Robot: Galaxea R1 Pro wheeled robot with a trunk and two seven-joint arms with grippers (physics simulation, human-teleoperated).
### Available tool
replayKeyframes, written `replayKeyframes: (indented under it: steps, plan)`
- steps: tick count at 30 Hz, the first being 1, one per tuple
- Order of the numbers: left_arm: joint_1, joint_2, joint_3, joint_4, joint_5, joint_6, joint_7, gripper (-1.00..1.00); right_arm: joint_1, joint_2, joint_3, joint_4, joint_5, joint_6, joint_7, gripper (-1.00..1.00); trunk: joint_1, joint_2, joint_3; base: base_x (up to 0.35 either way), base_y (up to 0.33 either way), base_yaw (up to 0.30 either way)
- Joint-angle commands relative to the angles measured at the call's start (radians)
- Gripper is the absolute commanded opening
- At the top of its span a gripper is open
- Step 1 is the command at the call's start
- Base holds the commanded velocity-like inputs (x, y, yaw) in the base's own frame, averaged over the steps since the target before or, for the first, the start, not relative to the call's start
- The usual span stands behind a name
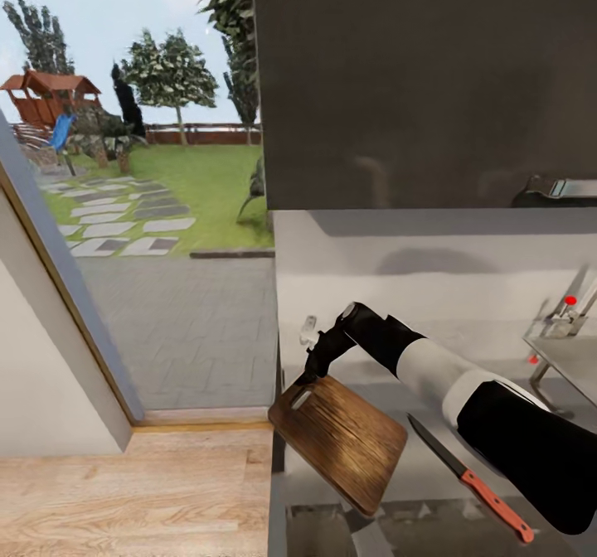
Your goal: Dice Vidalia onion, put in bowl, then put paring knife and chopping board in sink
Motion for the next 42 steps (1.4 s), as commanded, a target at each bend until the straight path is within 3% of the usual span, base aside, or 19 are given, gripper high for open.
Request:
replayKeyframes:
  steps: [1, 42]
  plan:
    - [0.000, 0.000, 0.001, -0.001, 0.008, -0.001, -0.001, 1.00, -0.001, 0.000, 0.001, -0.001, 0.001, 0.007, 0.003, 1.00, 0.001, -0.002, -0.004, 0.008, 0.008, 0.000]
    - [0.000, 0.000, 0.000, -0.001, 0.007, -0.001, -0.001, 1.00, 0.000, -0.007, 0.001, 0.002, 0.006, 0.006, 0.003, 1.00, 0.001, -0.002, -0.070, 0.013, -0.013, 0.000]
